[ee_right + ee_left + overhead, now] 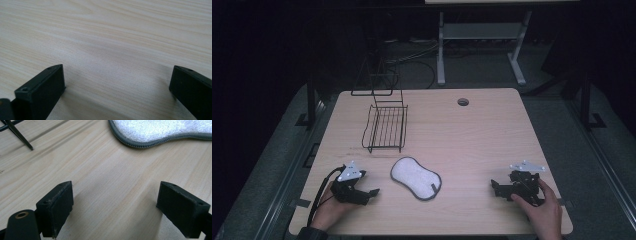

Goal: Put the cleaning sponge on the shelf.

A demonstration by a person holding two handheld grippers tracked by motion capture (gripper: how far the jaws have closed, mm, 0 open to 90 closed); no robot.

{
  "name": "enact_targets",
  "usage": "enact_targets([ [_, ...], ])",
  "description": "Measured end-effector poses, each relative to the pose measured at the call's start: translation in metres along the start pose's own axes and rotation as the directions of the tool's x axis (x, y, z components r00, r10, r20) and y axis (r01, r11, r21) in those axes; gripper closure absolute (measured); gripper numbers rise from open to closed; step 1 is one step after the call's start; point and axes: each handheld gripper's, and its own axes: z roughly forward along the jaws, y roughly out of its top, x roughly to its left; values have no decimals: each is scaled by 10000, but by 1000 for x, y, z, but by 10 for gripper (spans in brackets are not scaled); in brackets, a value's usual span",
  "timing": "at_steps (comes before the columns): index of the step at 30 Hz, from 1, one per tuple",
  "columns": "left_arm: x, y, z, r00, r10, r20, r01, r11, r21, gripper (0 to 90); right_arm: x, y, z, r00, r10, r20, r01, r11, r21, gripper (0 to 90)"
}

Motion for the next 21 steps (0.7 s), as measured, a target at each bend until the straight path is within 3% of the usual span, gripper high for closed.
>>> enact_targets([
  [12, 0, 5, 0, 10000, -65, -38, 66, 9998, 209, 150, 0, 0, 0, 10000, -2, 1, 2, 10000, -1, 0],
  [19, -1, 13, -4, 9999, -133, 103, 132, 9998, 119, 267, 0, 0, 0, 10000, 0, 0, 0, 10000, 0, 0],
  [21, -1, 16, -5, 9993, -283, 225, 281, 9996, 98, 346, 0, 0, 0, 10000, -2, 1, 2, 10000, 0, 0],
])
